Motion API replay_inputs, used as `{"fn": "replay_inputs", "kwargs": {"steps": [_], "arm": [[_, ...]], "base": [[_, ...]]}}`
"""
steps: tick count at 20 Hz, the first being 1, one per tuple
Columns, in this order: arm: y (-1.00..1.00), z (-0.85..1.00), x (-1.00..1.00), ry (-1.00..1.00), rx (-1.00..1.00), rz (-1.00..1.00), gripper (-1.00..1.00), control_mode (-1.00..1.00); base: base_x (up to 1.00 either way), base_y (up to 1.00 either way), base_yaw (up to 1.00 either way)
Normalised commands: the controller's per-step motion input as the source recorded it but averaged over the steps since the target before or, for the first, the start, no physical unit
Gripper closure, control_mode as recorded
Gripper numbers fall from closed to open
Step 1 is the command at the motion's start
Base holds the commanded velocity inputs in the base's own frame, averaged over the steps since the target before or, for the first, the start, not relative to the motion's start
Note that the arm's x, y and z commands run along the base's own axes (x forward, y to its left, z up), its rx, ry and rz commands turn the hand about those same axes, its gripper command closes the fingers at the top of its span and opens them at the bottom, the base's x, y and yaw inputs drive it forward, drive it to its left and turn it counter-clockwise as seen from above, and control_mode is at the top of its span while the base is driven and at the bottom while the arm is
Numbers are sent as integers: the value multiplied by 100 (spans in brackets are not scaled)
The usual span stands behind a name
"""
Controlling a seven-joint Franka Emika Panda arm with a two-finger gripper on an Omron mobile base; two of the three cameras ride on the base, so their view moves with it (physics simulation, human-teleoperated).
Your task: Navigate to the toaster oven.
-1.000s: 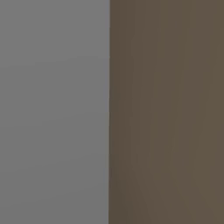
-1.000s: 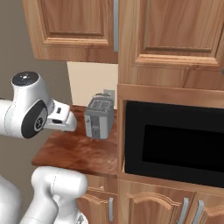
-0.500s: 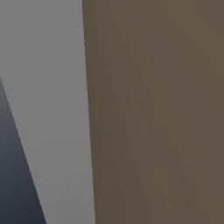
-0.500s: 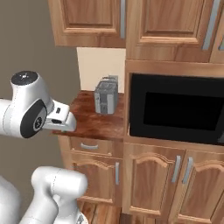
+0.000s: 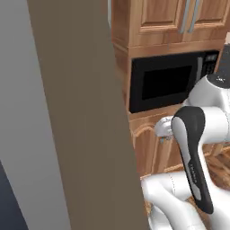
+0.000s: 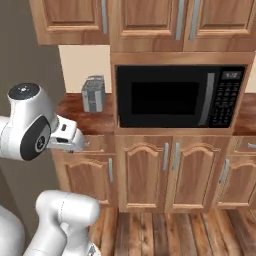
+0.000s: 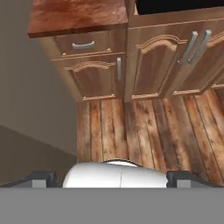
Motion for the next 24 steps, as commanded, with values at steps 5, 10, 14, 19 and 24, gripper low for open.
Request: {"fn": "replay_inputs", "kwargs": {"steps": [5,10,14,19,24], "arm": [[0,0,0,0,0,0,-100,100],[0,0,0,0,0,0,-100,100],[0,0,0,0,0,0,-100,100],[0,0,0,0,0,0,-100,100],[0,0,0,0,0,0,-100,100]], "base": [[0,-48,-78],[12,-58,-75],[24,-72,-71],[48,-78,-62],[90,-13,-53]]}}
